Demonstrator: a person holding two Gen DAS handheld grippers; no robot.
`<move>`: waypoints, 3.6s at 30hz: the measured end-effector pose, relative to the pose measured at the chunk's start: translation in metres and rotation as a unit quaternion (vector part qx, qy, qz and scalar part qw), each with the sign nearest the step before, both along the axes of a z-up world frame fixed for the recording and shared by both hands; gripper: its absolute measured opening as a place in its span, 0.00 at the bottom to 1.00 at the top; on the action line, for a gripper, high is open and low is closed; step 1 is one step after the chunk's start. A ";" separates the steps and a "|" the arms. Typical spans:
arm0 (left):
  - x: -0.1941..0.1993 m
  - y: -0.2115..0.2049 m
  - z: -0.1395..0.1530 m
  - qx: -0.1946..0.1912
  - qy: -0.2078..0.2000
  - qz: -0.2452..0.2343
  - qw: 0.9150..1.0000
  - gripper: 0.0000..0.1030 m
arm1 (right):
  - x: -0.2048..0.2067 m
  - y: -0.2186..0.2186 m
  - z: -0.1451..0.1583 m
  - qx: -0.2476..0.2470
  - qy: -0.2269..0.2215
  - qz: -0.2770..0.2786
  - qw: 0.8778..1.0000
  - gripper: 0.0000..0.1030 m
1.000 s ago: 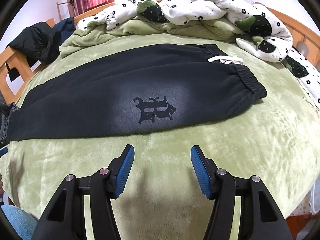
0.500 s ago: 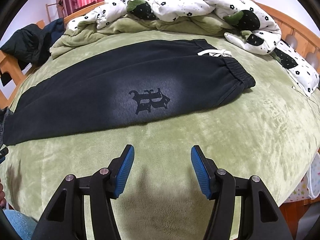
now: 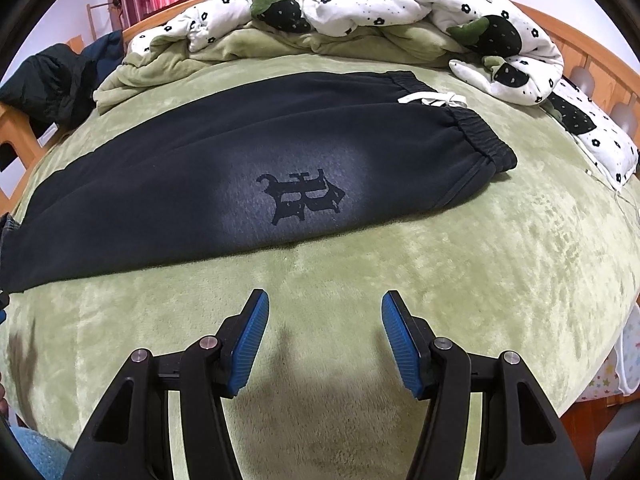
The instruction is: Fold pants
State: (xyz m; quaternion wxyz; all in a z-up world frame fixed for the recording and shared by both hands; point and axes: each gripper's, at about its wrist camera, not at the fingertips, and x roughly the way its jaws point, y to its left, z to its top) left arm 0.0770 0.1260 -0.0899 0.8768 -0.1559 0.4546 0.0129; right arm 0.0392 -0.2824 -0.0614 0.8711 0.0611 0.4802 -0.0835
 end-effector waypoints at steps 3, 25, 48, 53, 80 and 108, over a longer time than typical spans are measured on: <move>0.002 0.000 -0.001 -0.004 0.001 -0.002 1.000 0.94 | 0.002 0.001 -0.002 -0.002 0.001 0.000 1.000 0.57; 0.017 0.051 -0.046 -0.162 -0.008 0.083 0.983 0.94 | 0.022 -0.028 -0.021 0.050 -0.013 -0.053 0.997 0.56; 0.074 0.079 -0.052 -0.143 -0.008 0.170 0.975 0.39 | 0.098 -0.101 -0.067 0.210 -0.052 -0.138 0.967 0.38; 0.083 0.084 -0.020 -0.112 -0.024 0.134 0.984 0.11 | 0.111 -0.097 -0.049 0.153 -0.063 -0.128 0.978 0.16; 0.260 0.032 -0.003 0.080 -0.058 0.088 0.991 0.25 | 0.293 -0.068 -0.008 0.104 -0.139 -0.049 0.983 0.29; 0.102 0.045 -0.051 -0.129 -0.040 0.083 0.987 0.73 | 0.134 -0.103 -0.061 0.183 -0.051 -0.076 0.979 0.53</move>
